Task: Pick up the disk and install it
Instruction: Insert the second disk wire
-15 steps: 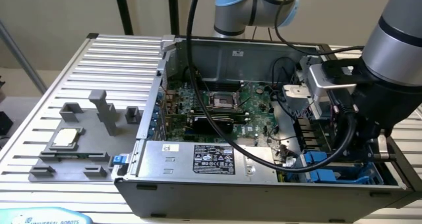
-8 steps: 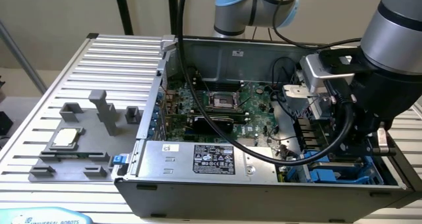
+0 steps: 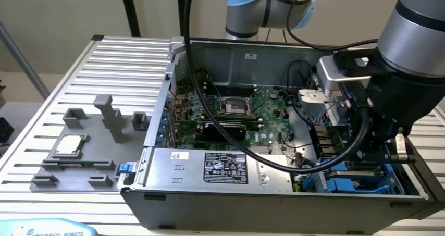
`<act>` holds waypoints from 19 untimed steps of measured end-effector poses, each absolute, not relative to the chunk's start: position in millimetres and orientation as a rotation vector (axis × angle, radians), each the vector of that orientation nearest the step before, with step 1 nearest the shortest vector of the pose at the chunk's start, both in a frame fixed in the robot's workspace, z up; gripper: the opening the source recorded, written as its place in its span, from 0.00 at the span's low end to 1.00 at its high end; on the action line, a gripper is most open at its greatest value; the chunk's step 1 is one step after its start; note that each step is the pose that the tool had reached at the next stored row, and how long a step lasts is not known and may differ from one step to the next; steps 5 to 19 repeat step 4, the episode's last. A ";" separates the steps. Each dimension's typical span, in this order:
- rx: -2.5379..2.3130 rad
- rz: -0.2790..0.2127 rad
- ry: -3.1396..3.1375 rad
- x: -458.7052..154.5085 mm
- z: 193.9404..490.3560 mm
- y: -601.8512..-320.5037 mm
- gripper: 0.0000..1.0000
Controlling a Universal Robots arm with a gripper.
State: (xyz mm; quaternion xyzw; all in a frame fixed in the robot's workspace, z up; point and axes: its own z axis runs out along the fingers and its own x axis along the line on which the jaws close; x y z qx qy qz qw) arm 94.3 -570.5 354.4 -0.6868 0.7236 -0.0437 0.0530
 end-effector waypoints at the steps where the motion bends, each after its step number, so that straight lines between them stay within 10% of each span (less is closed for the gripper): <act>1: -2.088 -0.133 2.199 94.3 354.4 -570.5 0.24; 19: -2.088 -0.133 2.200 94.3 354.4 -570.5 0.24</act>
